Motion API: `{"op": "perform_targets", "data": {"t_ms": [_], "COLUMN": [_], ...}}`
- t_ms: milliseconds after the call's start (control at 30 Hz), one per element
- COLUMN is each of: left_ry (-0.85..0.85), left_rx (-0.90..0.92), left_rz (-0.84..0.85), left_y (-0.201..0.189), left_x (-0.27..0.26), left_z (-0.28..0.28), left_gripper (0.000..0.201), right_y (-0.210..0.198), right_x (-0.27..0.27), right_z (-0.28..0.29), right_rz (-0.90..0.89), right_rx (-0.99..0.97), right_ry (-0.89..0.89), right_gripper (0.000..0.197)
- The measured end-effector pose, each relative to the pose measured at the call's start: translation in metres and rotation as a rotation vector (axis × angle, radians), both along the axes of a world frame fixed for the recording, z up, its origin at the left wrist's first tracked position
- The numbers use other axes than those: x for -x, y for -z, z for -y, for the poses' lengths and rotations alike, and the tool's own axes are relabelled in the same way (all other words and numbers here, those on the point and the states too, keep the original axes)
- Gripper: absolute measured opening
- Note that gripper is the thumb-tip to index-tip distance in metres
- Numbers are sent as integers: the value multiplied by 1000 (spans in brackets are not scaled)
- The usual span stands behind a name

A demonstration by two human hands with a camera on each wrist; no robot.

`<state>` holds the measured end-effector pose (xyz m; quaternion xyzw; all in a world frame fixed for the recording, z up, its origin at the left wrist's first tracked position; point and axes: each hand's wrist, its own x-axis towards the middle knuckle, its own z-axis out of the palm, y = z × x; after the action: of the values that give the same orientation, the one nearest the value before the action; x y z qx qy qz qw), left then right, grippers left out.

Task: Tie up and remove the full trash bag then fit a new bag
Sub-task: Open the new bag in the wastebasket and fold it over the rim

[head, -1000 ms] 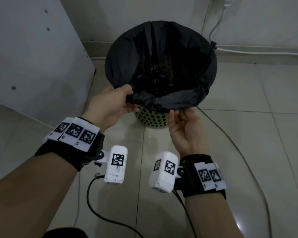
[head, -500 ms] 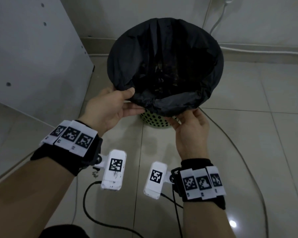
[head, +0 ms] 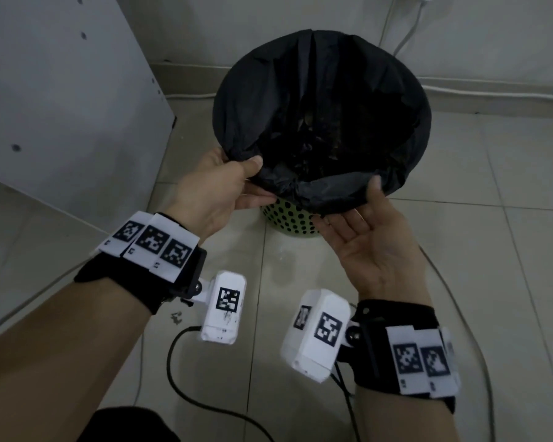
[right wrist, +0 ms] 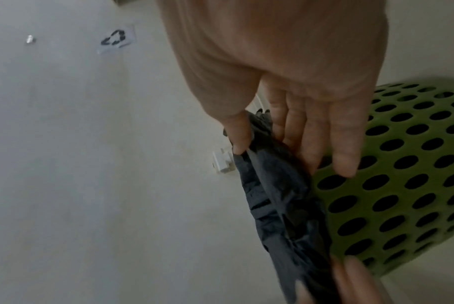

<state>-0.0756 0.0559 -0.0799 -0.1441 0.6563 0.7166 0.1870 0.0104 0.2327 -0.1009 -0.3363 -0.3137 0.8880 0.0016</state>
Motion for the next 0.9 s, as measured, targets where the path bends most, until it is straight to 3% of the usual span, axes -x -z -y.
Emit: {"op": "perform_targets", "data": {"t_ms": [100, 233, 367, 500, 633, 900], "left_ry": [-9, -20, 65, 14, -20, -59], "left_rx": [17, -35, -74, -92, -138, -142], "left_rz": [-4, 48, 106, 41, 57, 82], "left_y": [1, 3, 13, 19, 18, 10], "left_x": [2, -5, -23, -14, -4, -8], "left_z": [3, 7, 4, 15, 28, 23], "left_gripper": [28, 42, 65, 36, 41, 35], "right_y": [-3, -5, -2, 2, 3, -2], "right_x": [5, 7, 7, 6, 4, 6], "right_z": [7, 18, 48, 47, 22, 42], "right_rz": [44, 43, -4, 47, 47, 26], "right_rx": [-101, -61, -58, -147, -103, 118], "right_ry": [-19, -57, -199, -254, -96, -51], "right_gripper": [20, 11, 31, 40, 30, 24]}}
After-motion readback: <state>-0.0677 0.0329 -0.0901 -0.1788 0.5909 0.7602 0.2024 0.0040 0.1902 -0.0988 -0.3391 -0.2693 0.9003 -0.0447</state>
